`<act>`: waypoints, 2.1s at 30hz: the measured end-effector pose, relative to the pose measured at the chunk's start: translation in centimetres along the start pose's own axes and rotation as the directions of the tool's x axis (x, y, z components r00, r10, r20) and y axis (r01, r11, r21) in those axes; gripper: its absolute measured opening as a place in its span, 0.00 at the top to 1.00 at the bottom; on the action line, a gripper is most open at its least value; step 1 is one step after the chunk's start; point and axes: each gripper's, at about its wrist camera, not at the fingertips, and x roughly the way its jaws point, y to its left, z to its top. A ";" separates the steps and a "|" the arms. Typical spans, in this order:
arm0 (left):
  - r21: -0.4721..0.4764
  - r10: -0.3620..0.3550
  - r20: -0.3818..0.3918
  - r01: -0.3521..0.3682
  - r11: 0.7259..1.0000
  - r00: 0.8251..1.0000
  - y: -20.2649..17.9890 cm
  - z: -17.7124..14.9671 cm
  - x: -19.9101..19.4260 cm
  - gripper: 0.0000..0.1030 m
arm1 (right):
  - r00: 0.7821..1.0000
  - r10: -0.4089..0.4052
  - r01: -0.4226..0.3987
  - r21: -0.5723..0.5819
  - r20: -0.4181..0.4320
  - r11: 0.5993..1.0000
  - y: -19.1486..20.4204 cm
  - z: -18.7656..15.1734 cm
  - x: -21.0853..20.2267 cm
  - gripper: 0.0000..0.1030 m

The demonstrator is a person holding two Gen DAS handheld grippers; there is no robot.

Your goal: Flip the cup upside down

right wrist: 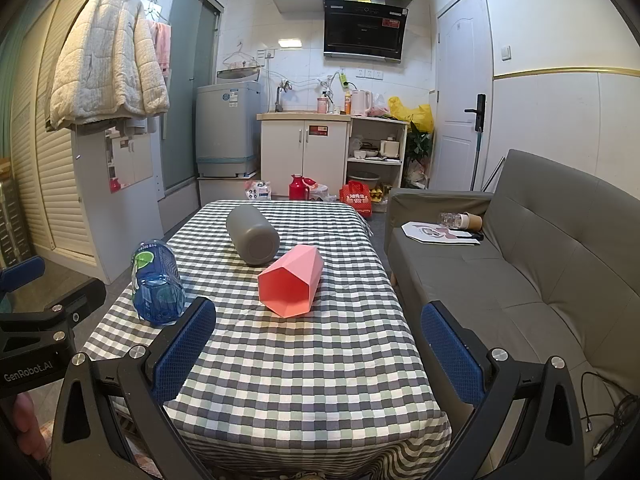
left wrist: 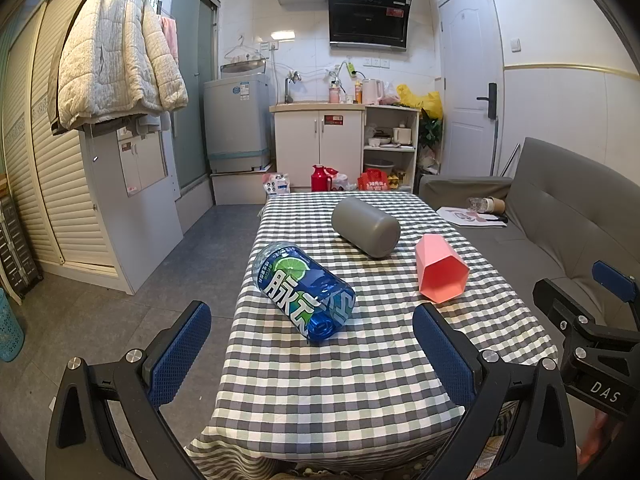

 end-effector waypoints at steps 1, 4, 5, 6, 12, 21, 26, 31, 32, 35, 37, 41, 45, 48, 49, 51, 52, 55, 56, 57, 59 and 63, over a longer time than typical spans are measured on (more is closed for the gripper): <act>0.000 0.000 0.000 0.000 1.000 1.000 0.0 0.0 0.0 0.00 | 1.000 0.000 0.000 0.000 0.000 1.000 0.0 0.0 0.0 0.00; 0.001 0.000 0.001 0.000 1.000 1.000 -0.1 0.0 0.0 0.00 | 1.000 0.000 0.000 0.000 0.000 1.000 0.0 0.0 0.0 0.00; 0.001 0.000 0.001 0.000 1.000 1.000 -0.1 0.0 0.0 0.00 | 1.000 0.000 0.000 0.000 0.000 1.000 0.0 0.0 0.0 0.00; 0.002 0.000 0.001 0.000 1.000 1.000 0.0 0.0 0.0 0.00 | 1.000 0.000 0.000 0.000 0.000 1.000 0.0 0.0 0.0 0.00; -0.001 -0.002 0.001 0.002 1.000 1.000 0.1 -0.1 0.0 0.00 | 1.000 0.000 0.000 0.000 -0.001 1.000 0.0 0.0 0.0 0.00; -0.001 -0.004 -0.002 0.004 1.000 1.000 -0.2 0.0 0.0 0.00 | 1.000 0.000 0.000 -0.005 -0.005 1.000 0.5 -0.6 0.8 0.00; -0.011 -0.001 -0.007 0.001 1.000 1.000 -0.2 0.0 0.1 0.00 | 1.000 -0.011 0.011 -0.009 -0.009 1.000 0.8 -0.9 0.9 0.00; -0.030 0.013 -0.052 -0.014 0.999 0.999 -0.2 0.2 0.8 0.00 | 0.999 -0.020 0.019 -0.022 -0.040 1.000 0.9 -0.5 1.0 0.00; -0.028 0.015 -0.060 -0.016 0.999 0.998 -0.3 0.2 0.9 0.00 | 0.998 -0.020 0.019 -0.022 -0.052 1.000 1.0 -0.4 1.1 0.00; -0.034 -0.001 -0.080 -0.002 0.999 0.997 0.0 0.3 1.3 0.00 | 0.997 -0.014 0.013 -0.010 -0.080 1.000 0.9 -0.1 1.6 0.00; -0.048 -0.022 -0.092 0.018 0.999 0.995 0.1 0.7 1.6 0.00 | 0.995 -0.010 0.010 -0.002 -0.096 1.000 0.9 0.0 1.9 0.00; -0.062 -0.045 -0.131 0.037 0.997 0.990 0.3 1.7 2.4 0.00 | 0.990 -0.006 0.005 -0.005 -0.139 1.000 1.2 0.6 3.0 0.00; -0.058 -0.056 -0.202 0.045 0.997 0.978 0.6 2.2 4.5 0.00 | 0.979 -0.002 0.000 -0.008 -0.206 1.000 1.4 1.8 4.9 0.00; -0.073 -0.059 -0.237 0.042 0.996 0.970 1.1 2.4 6.1 0.00 | 0.966 0.003 -0.002 0.006 -0.259 1.000 1.2 2.7 6.7 0.00; -0.073 -0.048 -0.246 0.031 0.997 0.968 1.2 2.5 6.6 0.00 | 0.963 0.003 -0.001 0.009 -0.271 1.000 1.2 3.0 7.4 0.00; -0.080 -0.041 -0.257 0.020 0.997 0.966 1.8 2.8 7.4 0.00 | 0.960 0.009 -0.004 0.017 -0.278 1.000 1.2 3.7 8.8 0.00; -0.088 -0.037 -0.263 0.015 0.996 0.964 1.9 2.8 7.9 0.00 | 0.960 0.010 -0.005 0.017 -0.279 1.000 1.3 4.0 9.3 0.00; -0.111 -0.027 -0.286 -0.005 0.994 0.958 2.3 3.1 9.0 0.00 | 0.957 0.010 -0.007 0.013 -0.289 1.000 1.9 4.7 11.7 0.00; -0.120 -0.030 -0.289 -0.006 0.993 0.957 2.4 3.2 9.4 0.00 | 0.956 0.014 -0.009 0.017 -0.292 1.000 2.2 4.8 12.3 0.00; -0.125 -0.033 -0.290 -0.004 0.992 0.956 2.4 3.3 9.6 0.00 | 0.955 0.018 -0.012 0.022 -0.295 1.000 2.3 4.8 12.8 0.00; -0.121 -0.030 -0.296 -0.006 0.993 0.955 2.5 3.3 10.3 0.00 | 0.950 0.022 -0.014 0.027 -0.311 1.000 2.7 4.7 14.3 0.00; -0.119 -0.030 -0.314 -0.007 0.993 0.949 3.0 3.0 11.1 0.00 | 0.940 0.031 -0.021 0.033 -0.340 0.999 3.1 4.1 16.9 0.00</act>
